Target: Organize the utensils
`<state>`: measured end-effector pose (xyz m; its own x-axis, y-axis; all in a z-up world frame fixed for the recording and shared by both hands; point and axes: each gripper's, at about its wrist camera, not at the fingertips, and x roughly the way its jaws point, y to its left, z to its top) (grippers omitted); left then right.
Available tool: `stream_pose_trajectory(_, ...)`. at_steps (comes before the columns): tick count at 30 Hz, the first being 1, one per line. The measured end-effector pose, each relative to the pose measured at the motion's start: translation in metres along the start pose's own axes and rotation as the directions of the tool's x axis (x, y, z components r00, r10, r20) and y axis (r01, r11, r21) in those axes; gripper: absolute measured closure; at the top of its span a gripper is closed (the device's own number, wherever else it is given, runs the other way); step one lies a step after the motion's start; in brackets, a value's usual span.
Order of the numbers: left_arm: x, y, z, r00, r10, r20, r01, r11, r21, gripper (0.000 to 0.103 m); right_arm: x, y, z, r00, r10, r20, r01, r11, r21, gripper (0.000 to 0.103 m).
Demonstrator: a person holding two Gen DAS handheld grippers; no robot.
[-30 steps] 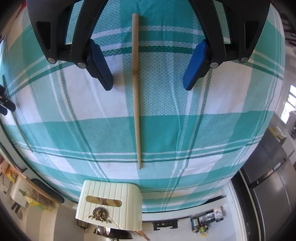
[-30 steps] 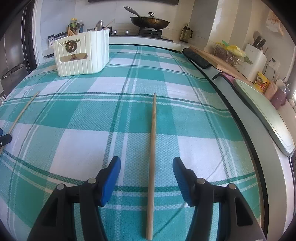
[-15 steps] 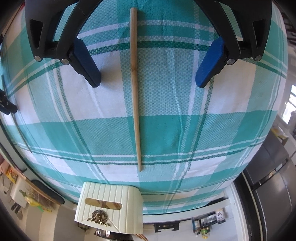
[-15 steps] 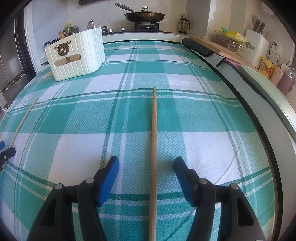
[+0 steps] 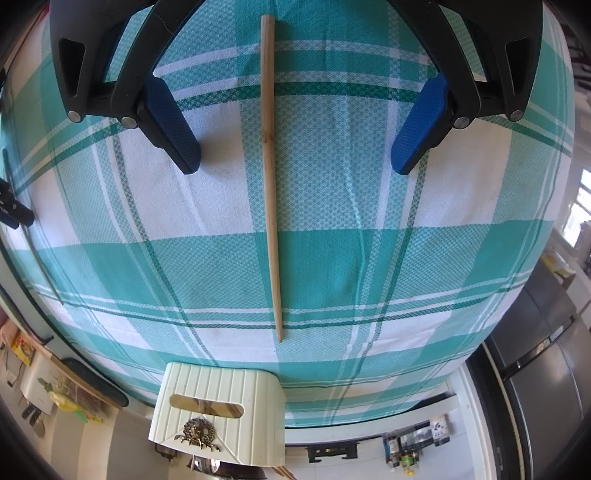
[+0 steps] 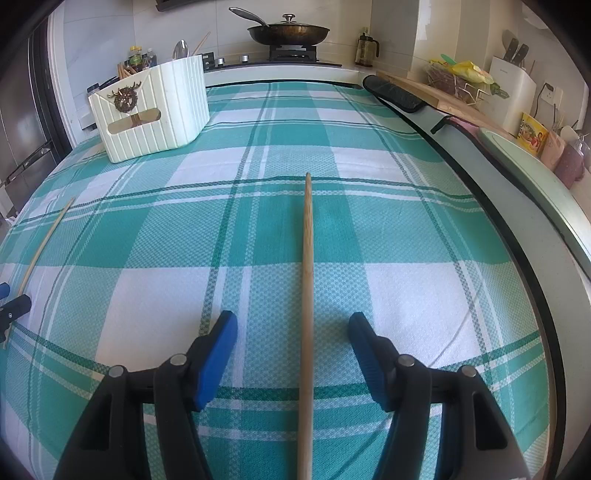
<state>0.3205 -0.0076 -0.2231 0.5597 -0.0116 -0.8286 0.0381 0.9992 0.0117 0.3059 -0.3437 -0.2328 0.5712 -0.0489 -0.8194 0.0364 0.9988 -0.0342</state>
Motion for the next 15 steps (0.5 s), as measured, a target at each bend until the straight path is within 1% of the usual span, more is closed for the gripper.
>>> stream_pose_trajectory(15,-0.0002,-0.0001,0.0003,1.0,-0.007,-0.007,0.007,1.0,0.006,0.001,0.0,0.0003,-0.0002,1.0,0.0,0.003,0.0,1.0,0.002,0.039)
